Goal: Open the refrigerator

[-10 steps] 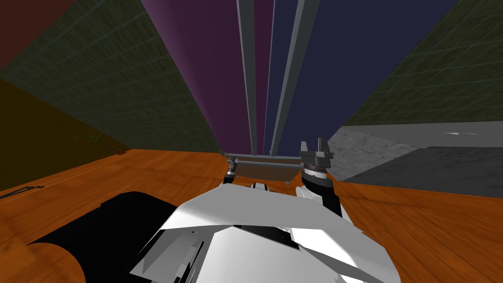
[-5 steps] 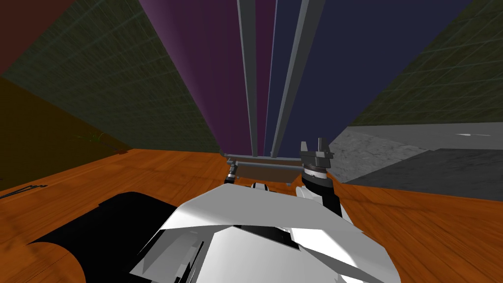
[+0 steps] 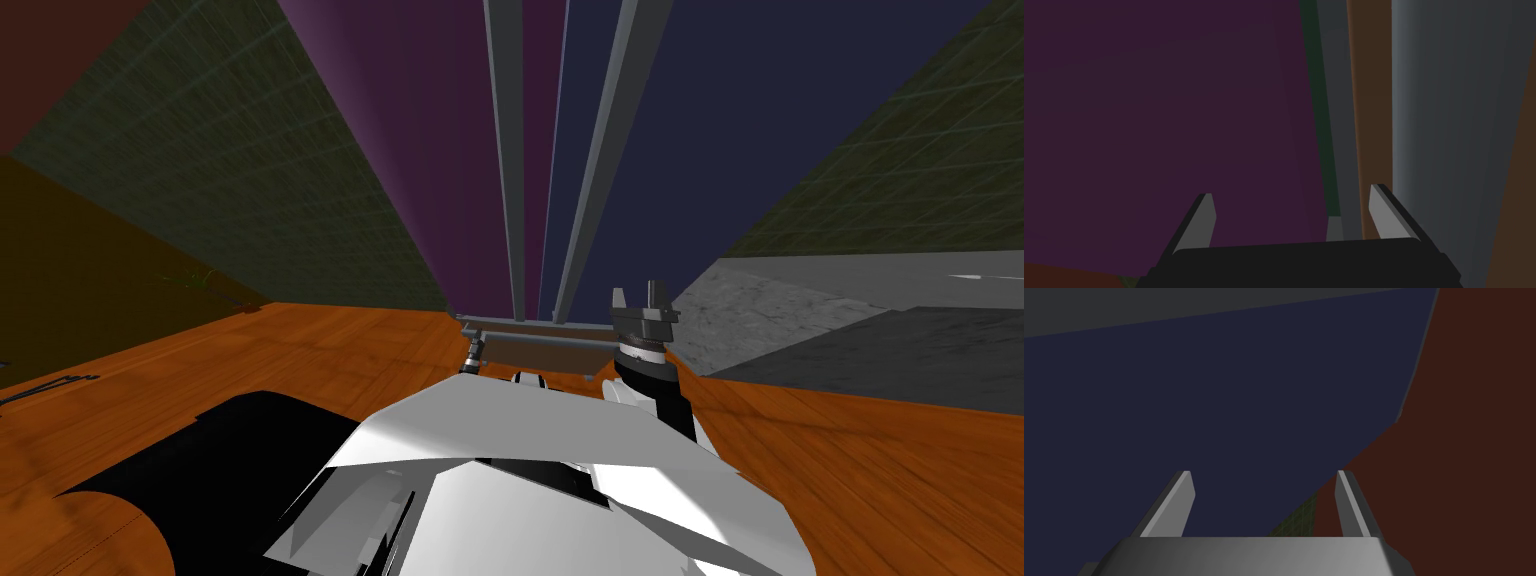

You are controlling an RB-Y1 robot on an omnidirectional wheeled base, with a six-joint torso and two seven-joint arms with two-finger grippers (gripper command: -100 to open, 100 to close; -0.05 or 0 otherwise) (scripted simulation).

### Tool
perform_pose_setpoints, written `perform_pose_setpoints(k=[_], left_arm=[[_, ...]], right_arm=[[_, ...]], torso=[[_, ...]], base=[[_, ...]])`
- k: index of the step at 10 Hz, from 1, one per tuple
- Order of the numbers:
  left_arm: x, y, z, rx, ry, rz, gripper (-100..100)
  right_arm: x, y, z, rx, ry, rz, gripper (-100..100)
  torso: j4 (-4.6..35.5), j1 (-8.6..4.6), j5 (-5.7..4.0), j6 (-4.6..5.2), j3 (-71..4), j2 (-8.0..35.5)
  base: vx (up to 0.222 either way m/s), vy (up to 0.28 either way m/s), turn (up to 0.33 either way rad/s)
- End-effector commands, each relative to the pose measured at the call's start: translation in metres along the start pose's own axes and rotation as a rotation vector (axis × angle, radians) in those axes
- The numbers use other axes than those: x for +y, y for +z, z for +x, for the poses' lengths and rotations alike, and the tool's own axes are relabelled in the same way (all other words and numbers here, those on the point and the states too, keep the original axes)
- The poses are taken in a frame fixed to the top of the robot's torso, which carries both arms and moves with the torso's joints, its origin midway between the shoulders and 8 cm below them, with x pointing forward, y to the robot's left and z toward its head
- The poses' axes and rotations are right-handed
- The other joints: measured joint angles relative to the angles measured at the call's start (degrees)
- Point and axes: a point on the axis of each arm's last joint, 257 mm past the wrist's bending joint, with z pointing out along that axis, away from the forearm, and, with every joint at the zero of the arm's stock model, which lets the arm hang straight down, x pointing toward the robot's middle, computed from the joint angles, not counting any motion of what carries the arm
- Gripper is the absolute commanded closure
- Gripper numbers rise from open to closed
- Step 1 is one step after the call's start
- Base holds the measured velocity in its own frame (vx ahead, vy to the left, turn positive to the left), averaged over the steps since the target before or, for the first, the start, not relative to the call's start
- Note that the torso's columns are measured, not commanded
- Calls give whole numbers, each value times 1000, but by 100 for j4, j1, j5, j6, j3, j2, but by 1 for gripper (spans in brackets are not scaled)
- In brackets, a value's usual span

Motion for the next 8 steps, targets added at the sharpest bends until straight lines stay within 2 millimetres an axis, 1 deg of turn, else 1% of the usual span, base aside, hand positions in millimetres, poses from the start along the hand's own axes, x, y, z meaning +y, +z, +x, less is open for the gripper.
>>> perform_pose_setpoints(k=[1, 2, 3, 4, 6, 8], left_arm=[[15, -11, 3, 0, -7, -29, -100], [17, -12, 6, 1, -14, -25, -100], [25, -18, 6, 1, -13, -50, -100], [27, -20, 9, 2, -20, -46, -100], [44, -34, 12, 2, -25, -88, -100], [44, -34, 12, 2, -25, -88, -100]], right_arm=[[0, 0, 0, 0, 0, 0, 0], [0, 0, 0, 0, 0, 0, 0], [0, 0, 0, 0, 0, 0, 0], [0, 0, 0, 0, 0, 0, 0], [0, 0, 0, 0, 0, 0, 0], [0, 0, 0, 0, 0, 0, 0]], torso=[[-2, 0, 1, 2, 0, -2], [-17, 11, 13, 3, -4, -16], [-28, 22, 21, 4, -14, -34], [-44, 31, 31, 6, -22, -54], [-64, 42, 45, 8, -36, -79], [-64, 40, 48, 8, -27, -65]], base=[[25, 5, 10], [30, 10, 15], [28, 4, 9], [31, -1, 18], [41, 8, 11], [11, 3, 2]])
